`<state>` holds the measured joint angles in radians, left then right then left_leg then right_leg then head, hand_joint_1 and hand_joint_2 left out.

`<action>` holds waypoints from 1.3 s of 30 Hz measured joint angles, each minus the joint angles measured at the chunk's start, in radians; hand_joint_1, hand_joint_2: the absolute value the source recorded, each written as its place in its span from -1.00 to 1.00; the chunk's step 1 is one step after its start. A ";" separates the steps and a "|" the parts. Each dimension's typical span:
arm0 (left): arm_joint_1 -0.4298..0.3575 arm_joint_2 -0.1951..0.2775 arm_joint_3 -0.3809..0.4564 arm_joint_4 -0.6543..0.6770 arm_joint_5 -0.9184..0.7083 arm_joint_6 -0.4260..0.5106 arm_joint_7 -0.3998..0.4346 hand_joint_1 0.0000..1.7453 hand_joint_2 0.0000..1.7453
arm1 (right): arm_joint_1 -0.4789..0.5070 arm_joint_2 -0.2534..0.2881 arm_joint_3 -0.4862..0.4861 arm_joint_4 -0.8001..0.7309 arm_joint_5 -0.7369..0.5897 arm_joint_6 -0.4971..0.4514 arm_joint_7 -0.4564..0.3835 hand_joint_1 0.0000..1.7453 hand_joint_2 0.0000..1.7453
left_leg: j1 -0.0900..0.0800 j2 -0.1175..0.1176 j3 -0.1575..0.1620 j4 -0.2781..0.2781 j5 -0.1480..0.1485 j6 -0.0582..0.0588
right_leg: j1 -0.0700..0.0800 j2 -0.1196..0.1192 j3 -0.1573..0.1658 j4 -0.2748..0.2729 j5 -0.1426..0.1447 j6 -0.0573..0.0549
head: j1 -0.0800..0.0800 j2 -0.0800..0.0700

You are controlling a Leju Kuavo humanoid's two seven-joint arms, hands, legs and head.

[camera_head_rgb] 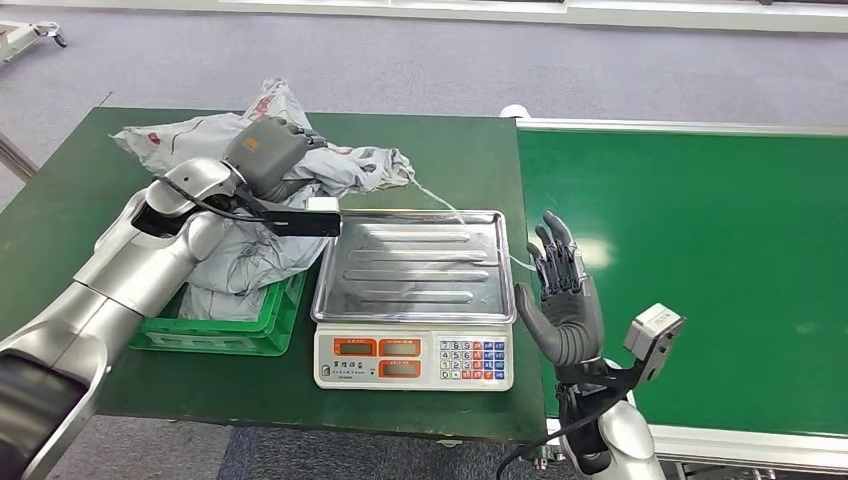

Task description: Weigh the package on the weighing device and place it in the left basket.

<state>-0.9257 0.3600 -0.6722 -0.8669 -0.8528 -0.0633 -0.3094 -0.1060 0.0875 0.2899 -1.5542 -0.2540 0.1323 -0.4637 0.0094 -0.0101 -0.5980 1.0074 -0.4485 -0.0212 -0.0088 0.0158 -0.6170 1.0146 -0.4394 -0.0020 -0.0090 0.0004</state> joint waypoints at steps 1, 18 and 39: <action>0.020 0.011 0.018 0.001 -0.005 0.011 0.025 1.00 1.00 | 0.004 0.000 -0.002 -0.003 0.000 0.001 0.000 -1.00 1.00 | 0.000 0.001 0.000 0.000 0.000 0.000 | 0.000 0.001 0.000 0.000 0.000 0.000 | 0.000 0.000; 0.421 0.042 0.479 -0.067 -0.183 0.183 0.109 1.00 1.00 | 0.127 0.013 -0.076 -0.114 0.034 -0.008 0.007 -1.00 1.00 | -0.001 0.007 0.003 0.000 -0.005 -0.001 | -0.001 0.006 -0.001 0.000 -0.004 -0.002 | 0.000 0.000; 0.712 -0.039 0.736 -0.332 -0.065 0.099 0.009 -1.00 1.00 | 0.112 0.014 -0.077 -0.118 0.056 -0.039 0.030 -1.00 1.00 | -0.001 0.005 0.003 0.000 -0.006 -0.001 | -0.001 0.004 0.000 0.000 -0.004 -0.002 | 0.000 0.000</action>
<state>-0.2139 0.3208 0.0637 -1.1993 -0.9179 0.0356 -0.3003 0.0056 0.1015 0.2132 -1.6718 -0.1985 0.0935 -0.4338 0.0082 -0.0047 -0.5953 1.0071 -0.4544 -0.0223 -0.0099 0.0200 -0.6172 1.0146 -0.4435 -0.0038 -0.0093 0.0004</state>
